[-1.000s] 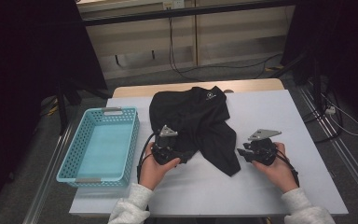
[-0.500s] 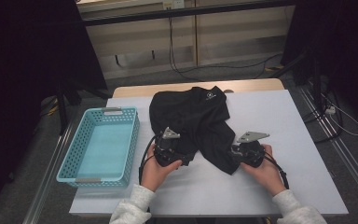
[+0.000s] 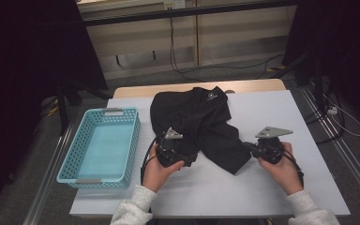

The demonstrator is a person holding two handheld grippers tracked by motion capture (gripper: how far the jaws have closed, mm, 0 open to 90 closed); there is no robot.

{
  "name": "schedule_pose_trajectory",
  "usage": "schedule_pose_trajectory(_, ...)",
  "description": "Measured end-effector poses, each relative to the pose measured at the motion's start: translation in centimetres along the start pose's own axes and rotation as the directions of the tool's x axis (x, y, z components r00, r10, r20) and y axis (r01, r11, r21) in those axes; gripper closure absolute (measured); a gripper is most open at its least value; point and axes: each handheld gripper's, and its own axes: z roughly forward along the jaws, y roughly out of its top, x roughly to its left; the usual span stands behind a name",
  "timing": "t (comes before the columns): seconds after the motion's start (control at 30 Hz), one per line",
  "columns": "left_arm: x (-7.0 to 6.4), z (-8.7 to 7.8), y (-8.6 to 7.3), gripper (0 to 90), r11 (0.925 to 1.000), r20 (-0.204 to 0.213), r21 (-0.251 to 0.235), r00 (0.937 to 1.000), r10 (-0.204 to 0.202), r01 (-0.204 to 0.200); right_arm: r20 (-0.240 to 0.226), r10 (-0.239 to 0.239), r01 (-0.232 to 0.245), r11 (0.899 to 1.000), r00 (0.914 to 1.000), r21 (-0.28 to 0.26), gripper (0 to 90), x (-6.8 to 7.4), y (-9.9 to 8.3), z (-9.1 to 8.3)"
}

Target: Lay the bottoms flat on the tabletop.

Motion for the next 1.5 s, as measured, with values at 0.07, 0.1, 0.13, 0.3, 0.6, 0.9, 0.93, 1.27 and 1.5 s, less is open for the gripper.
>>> schedule_pose_trajectory(0.07, 0.0, -0.2, 0.1, 14.5, 0.9999, 0.0, -0.012, 1.0, 0.0, 0.0, 0.012, 0.021, -0.02, 1.0, 0.9997, -0.02, 89.9, -0.7, -0.1, -1.0)
schedule_pose_trajectory(0.1, -0.1, -0.2, 0.1, 14.5, 0.9999, 0.0, -0.014, 1.0, -0.002, 0.002, 0.016, 0.012, -0.011, 1.0, 0.9998, -0.026, 89.9, -0.8, -0.1, -1.5)
schedule_pose_trajectory(0.13, -0.1, -0.3, 0.2, 14.5, 0.9999, 0.002, -0.014, 1.0, -0.004, 0.004, 0.007, 0.0, 0.0, 0.999, 1.0, -0.034, 89.8, -0.7, -0.2, -1.8)
schedule_pose_trajectory(0.3, 0.0, -0.2, 0.3, 14.1, 0.9999, 0.002, -0.015, 1.0, 0.002, -0.002, -0.032, -0.062, 0.062, 0.998, 0.9976, 0.024, 83.9, 1.2, -0.4, -0.8)
schedule_pose_trajectory(0.6, 0.4, -0.5, -0.1, 13.8, 0.9999, -0.009, -0.009, 0.9999, -0.014, 0.014, 0.028, -0.037, 0.037, 0.999, 0.9989, -0.009, 66.9, 0.1, -0.2, 0.0)
schedule_pose_trajectory(0.9, 0.5, -0.7, -0.5, 13.5, 0.9999, -0.024, -0.004, 0.9996, -0.014, 0.014, 0.086, 0.034, -0.042, 0.996, 0.9957, 0.084, 57.4, -1.7, -1.2, 1.9)
schedule_pose_trajectory(0.93, 0.5, -0.6, -0.6, 13.5, 0.9998, -0.023, -0.004, 0.9996, -0.017, 0.017, 0.069, 0.039, -0.045, 0.995, 0.9968, 0.084, 55.5, -1.5, -1.3, 2.1)
schedule_pose_trajectory(1.27, 0.4, -0.6, -0.6, 13.5, 0.9999, -0.022, 0.004, 0.9997, -0.013, 0.013, 0.036, -0.051, 0.048, 0.995, 0.998, 0.092, 53.3, 1.3, -0.8, 3.5)
schedule_pose_trajectory(1.5, 0.5, -0.6, -0.5, 13.4, 0.9999, -0.024, -0.005, 0.9997, -0.011, 0.011, 0.088, -0.023, 0.018, 0.998, 0.9959, 0.057, 53.8, 0.2, -0.6, 2.6)
